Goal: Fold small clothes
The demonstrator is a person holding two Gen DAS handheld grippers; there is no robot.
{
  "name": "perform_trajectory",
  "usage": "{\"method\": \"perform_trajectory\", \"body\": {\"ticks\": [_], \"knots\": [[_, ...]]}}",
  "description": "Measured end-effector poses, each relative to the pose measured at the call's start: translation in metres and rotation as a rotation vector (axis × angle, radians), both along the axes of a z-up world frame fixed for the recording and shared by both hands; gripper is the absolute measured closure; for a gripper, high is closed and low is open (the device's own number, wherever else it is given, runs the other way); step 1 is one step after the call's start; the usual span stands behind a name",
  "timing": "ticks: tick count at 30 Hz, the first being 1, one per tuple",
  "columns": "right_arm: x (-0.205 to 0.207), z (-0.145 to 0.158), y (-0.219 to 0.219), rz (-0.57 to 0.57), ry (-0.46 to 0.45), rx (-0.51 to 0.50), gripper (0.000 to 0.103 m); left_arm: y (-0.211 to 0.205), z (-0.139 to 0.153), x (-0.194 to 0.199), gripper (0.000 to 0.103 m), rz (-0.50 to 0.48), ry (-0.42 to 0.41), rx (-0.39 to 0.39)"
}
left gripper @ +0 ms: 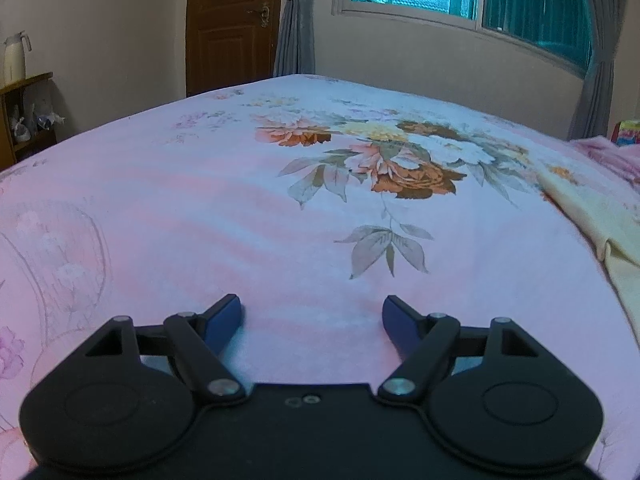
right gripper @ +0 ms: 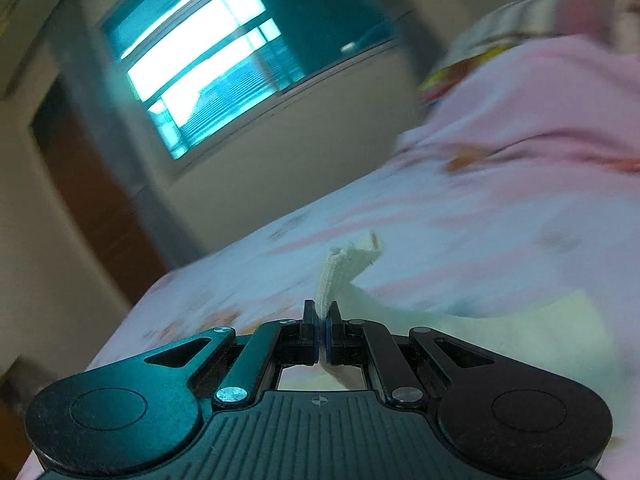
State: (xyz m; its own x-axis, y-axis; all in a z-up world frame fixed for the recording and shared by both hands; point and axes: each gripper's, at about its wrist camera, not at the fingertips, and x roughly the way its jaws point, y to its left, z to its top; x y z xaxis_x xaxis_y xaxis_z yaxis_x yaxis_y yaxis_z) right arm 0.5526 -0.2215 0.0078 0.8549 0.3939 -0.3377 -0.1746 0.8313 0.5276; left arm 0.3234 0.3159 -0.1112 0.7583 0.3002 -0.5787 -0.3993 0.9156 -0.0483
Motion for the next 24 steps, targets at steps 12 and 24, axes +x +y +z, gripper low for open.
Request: {"method": "perform_trajectory", "body": {"ticks": [12, 24], "knots": [[-0.005, -0.059, 0.194, 0.315, -0.032, -0.289, 0.100, 0.006, -0.001, -0.008, 0.026, 0.002, -0.057, -0.049], [-0.035, -0.087, 0.228, 0.505, 0.025, -0.417, 0.079, 0.007, -0.001, -0.009, 0.026, 0.003, -0.065, -0.054]]}}
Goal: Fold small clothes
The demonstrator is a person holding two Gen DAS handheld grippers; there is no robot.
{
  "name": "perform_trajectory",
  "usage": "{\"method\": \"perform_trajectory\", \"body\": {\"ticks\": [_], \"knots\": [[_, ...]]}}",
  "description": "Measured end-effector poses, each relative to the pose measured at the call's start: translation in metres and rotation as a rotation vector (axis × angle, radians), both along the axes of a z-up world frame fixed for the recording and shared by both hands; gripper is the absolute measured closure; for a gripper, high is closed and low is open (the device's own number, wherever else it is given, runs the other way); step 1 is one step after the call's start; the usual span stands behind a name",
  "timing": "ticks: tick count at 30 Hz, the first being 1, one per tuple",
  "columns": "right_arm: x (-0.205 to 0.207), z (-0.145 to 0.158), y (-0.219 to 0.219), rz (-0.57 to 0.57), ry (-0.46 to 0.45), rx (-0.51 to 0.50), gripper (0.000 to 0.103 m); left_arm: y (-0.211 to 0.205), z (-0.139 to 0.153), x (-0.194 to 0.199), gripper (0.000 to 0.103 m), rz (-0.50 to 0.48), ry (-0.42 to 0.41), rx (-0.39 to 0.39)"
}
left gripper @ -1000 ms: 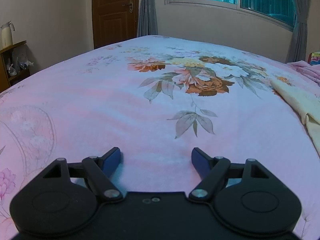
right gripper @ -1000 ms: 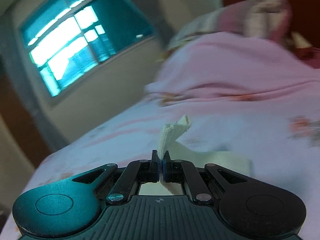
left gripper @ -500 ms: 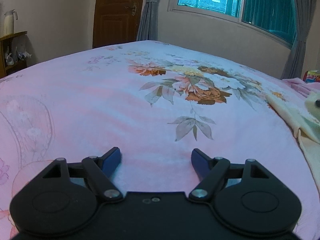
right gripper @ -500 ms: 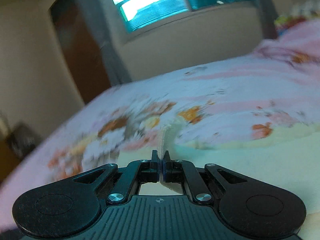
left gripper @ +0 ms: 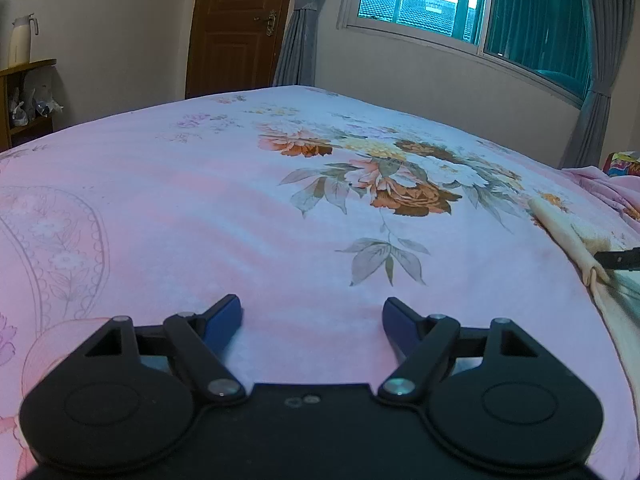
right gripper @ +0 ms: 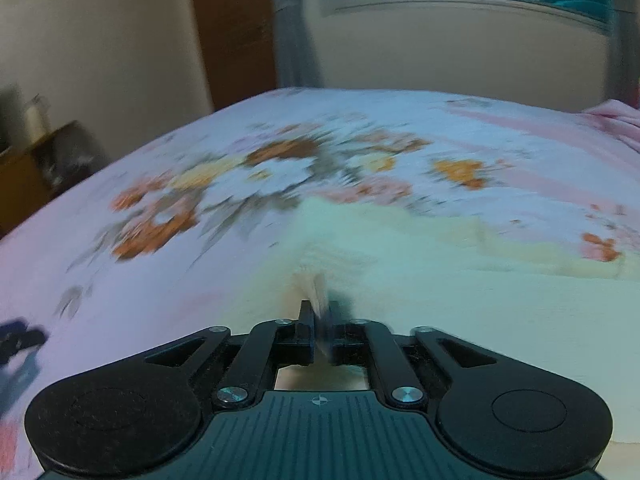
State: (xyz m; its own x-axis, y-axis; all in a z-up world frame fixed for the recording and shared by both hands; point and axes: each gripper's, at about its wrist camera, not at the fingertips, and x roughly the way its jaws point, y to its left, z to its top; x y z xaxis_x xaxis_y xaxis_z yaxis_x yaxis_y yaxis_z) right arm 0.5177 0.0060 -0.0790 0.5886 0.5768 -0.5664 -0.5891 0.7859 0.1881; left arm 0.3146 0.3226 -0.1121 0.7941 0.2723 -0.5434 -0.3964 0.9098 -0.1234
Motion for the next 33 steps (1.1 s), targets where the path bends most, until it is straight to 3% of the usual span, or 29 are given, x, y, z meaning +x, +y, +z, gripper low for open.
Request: {"method": "perform_trajectory", "body": {"ticks": [1, 3, 4, 8, 11, 14, 19, 21, 22, 24, 25, 29, 33], "knots": [[-0.003, 0.001, 0.001, 0.022, 0.003, 0.028, 0.061, 0.000, 0.000, 0.000, 0.026, 0.000, 0.000, 0.000], [-0.011, 0.002, 0.002, 0.075, 0.002, 0.084, 0.047, 0.000, 0.000, 0.000, 0.026, 0.000, 0.002, 0.002], [-0.017, 0.003, 0.002, 0.089, -0.006, 0.096, 0.046, 0.000, 0.000, 0.000, 0.026, 0.000, 0.003, 0.003], [-0.042, 0.009, -0.024, 0.067, -0.057, 0.145, 0.048, 0.000, 0.000, 0.002, 0.026, -0.001, 0.012, 0.010], [-0.048, 0.011, -0.067, -0.036, -0.108, 0.105, 0.062, -0.004, 0.002, 0.006, 0.026, -0.003, 0.037, 0.034], [-0.046, 0.011, -0.130, -0.195, -0.138, 0.060, 0.068, -0.013, 0.003, 0.011, 0.026, -0.017, 0.066, 0.087], [-0.030, 0.010, -0.224, -0.459, -0.126, 0.023, 0.068, -0.022, 0.000, 0.015, 0.026, -0.012, 0.100, 0.147], [-0.024, 0.010, -0.247, -0.526, -0.111, 0.035, 0.068, -0.022, 0.007, 0.013, 0.027, 0.011, 0.090, 0.134], [-0.021, 0.009, -0.257, -0.562, -0.103, 0.043, 0.068, -0.024, 0.015, 0.011, 0.027, 0.002, 0.038, 0.109], [-0.019, 0.010, -0.272, -0.583, -0.099, 0.076, 0.068, -0.034, 0.029, 0.014, 0.027, -0.049, -0.080, 0.010], [-0.020, 0.011, -0.276, -0.586, -0.105, 0.081, 0.068, -0.044, 0.033, 0.024, 0.027, -0.092, -0.095, -0.034], [-0.025, 0.008, -0.277, -0.572, -0.122, 0.059, 0.068, -0.106, 0.039, 0.073, 0.029, -0.257, -0.070, -0.029], [-0.029, 0.006, -0.287, -0.565, -0.133, 0.083, 0.068, -0.163, 0.050, 0.110, 0.030, -0.404, -0.102, -0.130]]}}
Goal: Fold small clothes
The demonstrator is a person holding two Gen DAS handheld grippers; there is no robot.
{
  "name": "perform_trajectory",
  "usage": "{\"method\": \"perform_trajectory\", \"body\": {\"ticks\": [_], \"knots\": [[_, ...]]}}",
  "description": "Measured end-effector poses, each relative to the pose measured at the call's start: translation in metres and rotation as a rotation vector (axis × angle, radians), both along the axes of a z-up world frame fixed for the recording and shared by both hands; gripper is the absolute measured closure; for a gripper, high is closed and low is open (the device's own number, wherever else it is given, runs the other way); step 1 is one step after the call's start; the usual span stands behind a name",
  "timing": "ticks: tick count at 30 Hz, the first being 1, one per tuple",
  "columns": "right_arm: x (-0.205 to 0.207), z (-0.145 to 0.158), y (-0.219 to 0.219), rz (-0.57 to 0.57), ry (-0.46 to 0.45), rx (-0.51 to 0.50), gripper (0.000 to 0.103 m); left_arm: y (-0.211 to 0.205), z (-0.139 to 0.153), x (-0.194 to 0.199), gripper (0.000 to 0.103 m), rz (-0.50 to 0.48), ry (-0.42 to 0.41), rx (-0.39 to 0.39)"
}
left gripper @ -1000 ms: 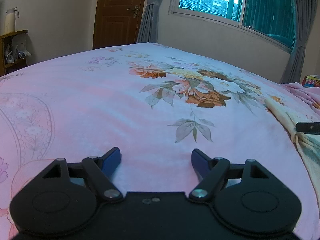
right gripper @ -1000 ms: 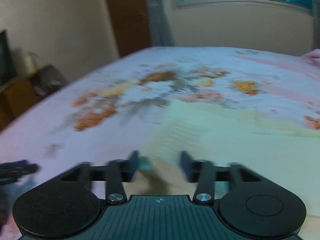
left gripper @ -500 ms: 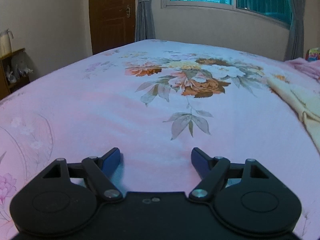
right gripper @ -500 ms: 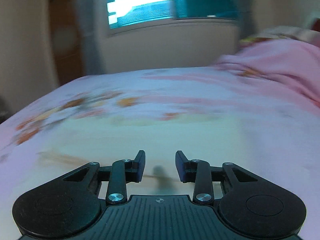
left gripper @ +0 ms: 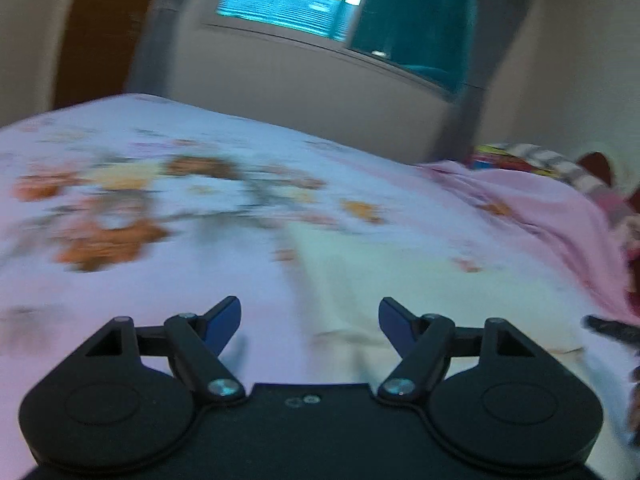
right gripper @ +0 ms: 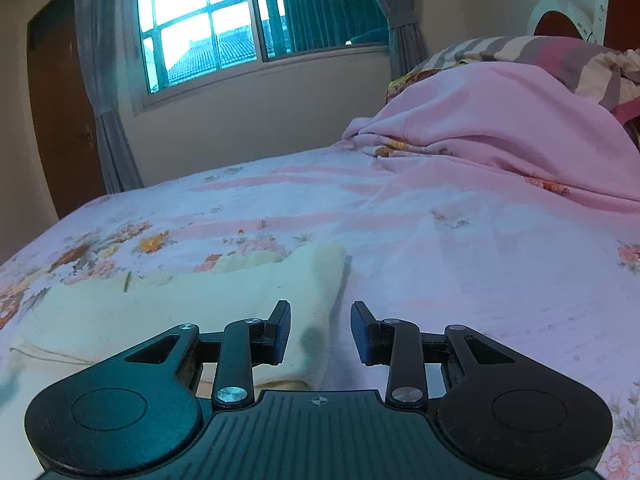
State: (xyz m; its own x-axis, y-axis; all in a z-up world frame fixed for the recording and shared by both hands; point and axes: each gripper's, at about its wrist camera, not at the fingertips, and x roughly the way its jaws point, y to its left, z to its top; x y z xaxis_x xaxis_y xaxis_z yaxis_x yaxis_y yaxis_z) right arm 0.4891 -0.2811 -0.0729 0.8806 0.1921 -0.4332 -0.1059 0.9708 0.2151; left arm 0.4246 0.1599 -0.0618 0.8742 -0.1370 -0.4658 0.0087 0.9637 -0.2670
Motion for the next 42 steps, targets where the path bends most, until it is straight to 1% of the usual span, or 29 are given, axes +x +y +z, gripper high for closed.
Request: {"method": "perform_trajectory", "body": {"ticks": [2, 3, 4, 5, 6, 9, 10, 11, 12, 13, 15, 17, 19, 22, 24, 25, 26, 27, 28, 29, 30, 31, 32, 34, 35, 36, 37, 38, 42], "knots": [[-0.003, -0.001, -0.005, 0.010, -0.009, -0.007, 0.068, -0.021, -0.002, 0.015, 0.030, -0.036, 0.023, -0.025], [-0.004, -0.002, -0.006, 0.013, -0.013, -0.012, 0.068, -0.027, -0.005, 0.024, 0.033, -0.034, 0.058, -0.028], [-0.006, -0.003, -0.008, 0.017, -0.016, -0.011, 0.068, -0.030, -0.008, 0.030, 0.048, -0.039, 0.073, -0.038], [-0.007, -0.003, -0.010, 0.021, -0.017, -0.008, 0.068, -0.033, -0.010, 0.035, 0.077, -0.041, 0.086, -0.051], [-0.008, -0.005, -0.013, 0.022, -0.018, -0.005, 0.068, -0.033, -0.013, 0.042, 0.098, -0.040, 0.124, -0.057], [-0.011, -0.007, -0.020, 0.021, -0.025, 0.011, 0.068, -0.028, -0.022, 0.055, 0.101, -0.014, 0.171, -0.096], [-0.012, -0.008, -0.023, 0.020, -0.025, 0.019, 0.068, -0.026, -0.024, 0.058, 0.098, -0.012, 0.176, -0.100], [-0.012, -0.009, -0.025, 0.018, -0.024, 0.024, 0.068, -0.026, -0.022, 0.058, 0.098, -0.004, 0.176, -0.093], [-0.013, -0.010, -0.028, 0.017, -0.023, 0.030, 0.068, -0.025, -0.019, 0.055, 0.093, 0.002, 0.169, -0.091], [-0.013, -0.011, -0.030, 0.017, -0.022, 0.036, 0.068, -0.025, -0.018, 0.050, 0.078, 0.009, 0.158, -0.087], [-0.014, -0.013, -0.034, 0.017, -0.022, 0.043, 0.068, -0.023, -0.016, 0.050, 0.065, 0.027, 0.166, -0.089], [-0.013, -0.016, -0.036, 0.014, -0.016, 0.052, 0.068, -0.019, -0.020, 0.051, 0.065, 0.030, 0.174, -0.115], [-0.014, -0.017, -0.037, 0.012, -0.015, 0.058, 0.068, -0.016, -0.024, 0.053, 0.067, 0.039, 0.190, -0.143], [-0.015, -0.017, -0.038, 0.012, -0.020, 0.064, 0.068, -0.005, -0.035, 0.064, 0.068, 0.047, 0.224, -0.230], [-0.016, -0.019, -0.039, 0.014, -0.018, 0.072, 0.068, 0.006, -0.041, 0.073, 0.068, 0.040, 0.239, -0.333], [-0.015, -0.019, -0.040, 0.015, -0.017, 0.074, 0.068, 0.014, -0.045, 0.077, 0.071, 0.035, 0.247, -0.393], [-0.014, -0.020, -0.040, 0.016, -0.013, 0.076, 0.068, 0.020, -0.049, 0.081, 0.077, 0.028, 0.255, -0.439], [-0.014, -0.021, -0.039, 0.019, -0.009, 0.074, 0.068, 0.024, -0.052, 0.084, 0.091, 0.021, 0.263, -0.471], [-0.013, -0.022, -0.039, 0.018, -0.007, 0.071, 0.068, 0.028, -0.056, 0.087, 0.097, 0.008, 0.275, -0.500], [-0.013, -0.022, -0.039, 0.017, -0.006, 0.068, 0.068, 0.029, -0.058, 0.088, 0.099, -0.005, 0.277, -0.517], [-0.013, -0.023, -0.038, 0.017, -0.004, 0.068, 0.068, 0.029, -0.055, 0.087, 0.100, -0.018, 0.261, -0.511], [-0.012, -0.023, -0.039, 0.017, -0.003, 0.069, 0.068, 0.028, -0.050, 0.083, 0.101, -0.033, 0.231, -0.483], [-0.013, -0.024, -0.038, 0.016, -0.004, 0.070, 0.068, 0.027, -0.045, 0.079, 0.102, -0.039, 0.205, -0.472], [-0.013, -0.025, -0.038, 0.016, -0.001, 0.070, 0.068, 0.026, -0.036, 0.069, 0.102, -0.045, 0.148, -0.447], [-0.013, -0.025, -0.037, 0.017, 0.000, 0.068, 0.068, 0.026, -0.034, 0.066, 0.102, -0.039, 0.132, -0.415], [-0.013, -0.026, -0.037, 0.017, 0.001, 0.066, 0.068, 0.025, -0.035, 0.066, 0.102, -0.028, 0.135, -0.382], [-0.012, -0.026, -0.036, 0.016, 0.002, 0.063, 0.068, 0.026, -0.042, 0.068, 0.102, -0.014, 0.164, -0.366], [-0.012, -0.025, -0.036, 0.014, 0.003, 0.061, 0.068, 0.027, -0.048, 0.069, 0.102, -0.007, 0.186, -0.358], [-0.009, -0.017, -0.030, 0.039, -0.016, 0.073, 0.068, 0.027, -0.053, 0.069, 0.102, -0.023, 0.184, -0.353]]}}
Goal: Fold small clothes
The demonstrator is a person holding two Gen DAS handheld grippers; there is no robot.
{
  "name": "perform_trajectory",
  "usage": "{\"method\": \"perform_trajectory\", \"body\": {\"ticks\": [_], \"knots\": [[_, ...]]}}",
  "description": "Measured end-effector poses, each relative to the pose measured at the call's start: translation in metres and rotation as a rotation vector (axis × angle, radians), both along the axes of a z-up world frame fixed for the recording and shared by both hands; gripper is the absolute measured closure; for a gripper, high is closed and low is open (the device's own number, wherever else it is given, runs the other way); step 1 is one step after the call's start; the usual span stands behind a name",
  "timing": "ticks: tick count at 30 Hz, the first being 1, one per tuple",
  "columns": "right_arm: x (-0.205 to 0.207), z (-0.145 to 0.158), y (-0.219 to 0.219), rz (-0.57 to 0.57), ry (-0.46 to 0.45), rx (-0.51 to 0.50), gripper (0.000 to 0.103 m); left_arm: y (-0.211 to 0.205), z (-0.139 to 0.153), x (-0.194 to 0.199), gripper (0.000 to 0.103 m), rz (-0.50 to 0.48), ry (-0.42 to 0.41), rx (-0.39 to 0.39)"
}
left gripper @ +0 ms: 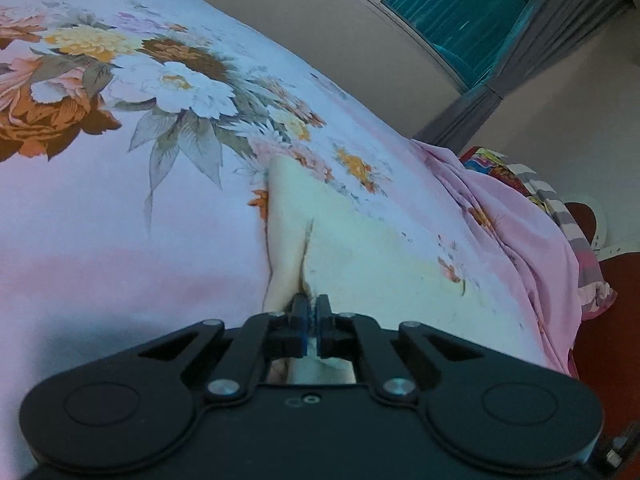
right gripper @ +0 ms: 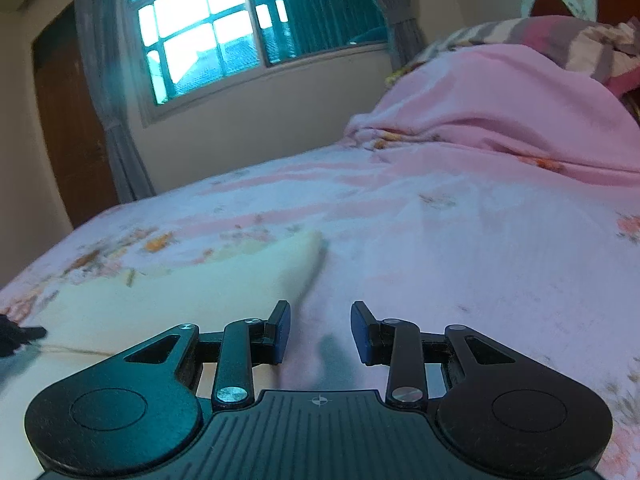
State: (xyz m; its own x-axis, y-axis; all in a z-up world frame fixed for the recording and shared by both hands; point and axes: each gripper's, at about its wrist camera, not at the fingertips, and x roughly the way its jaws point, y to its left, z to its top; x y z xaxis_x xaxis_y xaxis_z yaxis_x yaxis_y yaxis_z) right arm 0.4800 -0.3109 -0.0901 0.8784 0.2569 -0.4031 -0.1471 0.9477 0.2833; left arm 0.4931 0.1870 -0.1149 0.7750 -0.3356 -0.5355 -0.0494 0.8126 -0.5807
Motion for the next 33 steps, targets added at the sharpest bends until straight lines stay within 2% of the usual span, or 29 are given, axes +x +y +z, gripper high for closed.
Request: {"method": "perform_trajectory", "body": {"ticks": [3, 5, 6, 8, 10, 11, 12, 14, 16, 18, 21, 24, 27, 29, 33], "knots": [[0.012, 0.004, 0.016, 0.022, 0.006, -0.032, 0.068, -0.002, 0.001, 0.000, 0.101, -0.010, -0.001, 0.035], [0.034, -0.011, 0.027, 0.003, 0.143, -0.134, 0.068, -0.003, 0.003, 0.000, 0.098, -0.019, 0.001, 0.056], [0.040, -0.017, 0.027, -0.001, 0.174, -0.139, 0.068, -0.003, 0.006, 0.000, 0.096, -0.023, 0.006, 0.066], [0.038, -0.008, 0.025, -0.022, 0.152, -0.135, 0.068, -0.003, 0.017, -0.006, 0.088, -0.010, -0.022, 0.108], [0.035, 0.007, 0.022, -0.011, 0.063, -0.086, 0.068, -0.010, 0.032, -0.011, 0.071, 0.013, -0.084, 0.231], [0.038, 0.010, 0.022, -0.013, 0.044, -0.081, 0.068, -0.013, 0.034, -0.010, 0.064, 0.010, -0.091, 0.273], [0.046, 0.012, 0.023, -0.020, 0.044, -0.086, 0.068, -0.018, 0.032, -0.003, 0.051, 0.002, -0.070, 0.317], [0.068, 0.006, 0.027, -0.021, 0.099, -0.101, 0.068, -0.027, 0.021, 0.011, 0.049, -0.025, -0.002, 0.377], [0.090, -0.012, 0.029, -0.039, 0.198, -0.143, 0.068, -0.037, 0.014, 0.015, 0.047, -0.044, -0.009, 0.462], [0.092, -0.014, 0.027, -0.041, 0.194, -0.139, 0.068, -0.040, 0.019, 0.015, 0.049, -0.044, -0.012, 0.480], [0.083, -0.002, 0.025, -0.029, 0.112, -0.111, 0.068, -0.040, 0.029, 0.013, 0.049, -0.021, -0.073, 0.498], [0.089, 0.005, 0.024, -0.045, 0.067, -0.096, 0.068, -0.041, 0.032, 0.025, 0.047, -0.010, -0.081, 0.543], [0.108, 0.003, 0.029, -0.047, 0.075, -0.114, 0.068, -0.048, 0.031, 0.043, 0.043, -0.023, -0.064, 0.595], [0.124, -0.013, 0.031, -0.035, 0.163, -0.141, 0.068, -0.051, 0.023, 0.054, 0.041, -0.032, -0.026, 0.623], [0.121, -0.020, 0.031, -0.034, 0.142, -0.140, 0.068, -0.055, 0.013, 0.056, 0.040, -0.027, -0.033, 0.643]]}}
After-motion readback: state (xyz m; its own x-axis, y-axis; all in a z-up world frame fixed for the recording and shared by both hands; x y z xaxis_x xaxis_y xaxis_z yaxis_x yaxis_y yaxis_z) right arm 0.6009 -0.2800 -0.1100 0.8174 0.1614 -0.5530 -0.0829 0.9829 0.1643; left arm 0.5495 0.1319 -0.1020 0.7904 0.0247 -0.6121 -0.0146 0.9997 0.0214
